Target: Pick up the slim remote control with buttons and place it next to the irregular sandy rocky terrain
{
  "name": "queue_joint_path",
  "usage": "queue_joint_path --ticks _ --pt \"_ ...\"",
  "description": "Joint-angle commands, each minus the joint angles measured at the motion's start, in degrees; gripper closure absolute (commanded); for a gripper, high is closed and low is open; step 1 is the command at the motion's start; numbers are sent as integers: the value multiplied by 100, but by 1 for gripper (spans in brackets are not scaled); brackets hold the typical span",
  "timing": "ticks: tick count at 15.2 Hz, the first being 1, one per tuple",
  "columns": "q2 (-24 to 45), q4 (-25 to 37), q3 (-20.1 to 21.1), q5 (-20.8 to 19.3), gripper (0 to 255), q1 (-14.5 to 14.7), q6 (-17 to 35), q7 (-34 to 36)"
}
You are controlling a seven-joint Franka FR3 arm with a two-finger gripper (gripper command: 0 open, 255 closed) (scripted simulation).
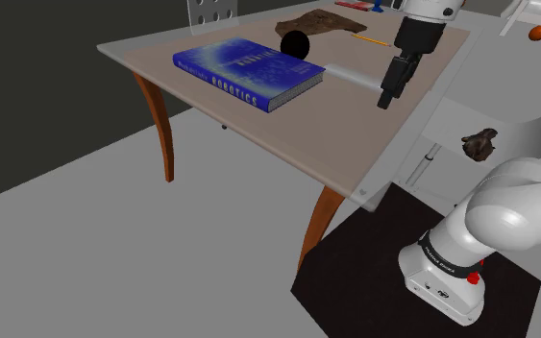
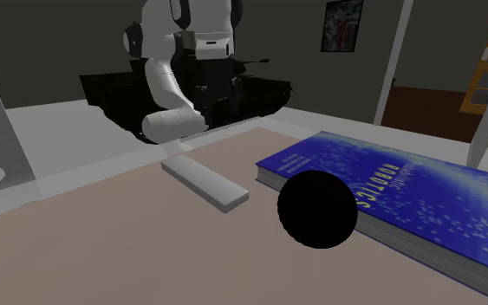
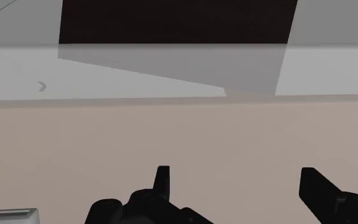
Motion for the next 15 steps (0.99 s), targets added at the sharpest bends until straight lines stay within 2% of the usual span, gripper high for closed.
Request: queue_joint_path --ticks 1,8,15 --pt "0 0 0 0 0 0 0 0" --pt "1242 755 -390 -483 0 -224 540 -549" --pt "2538 1815 -727 -781 0 -388 878 -1030"
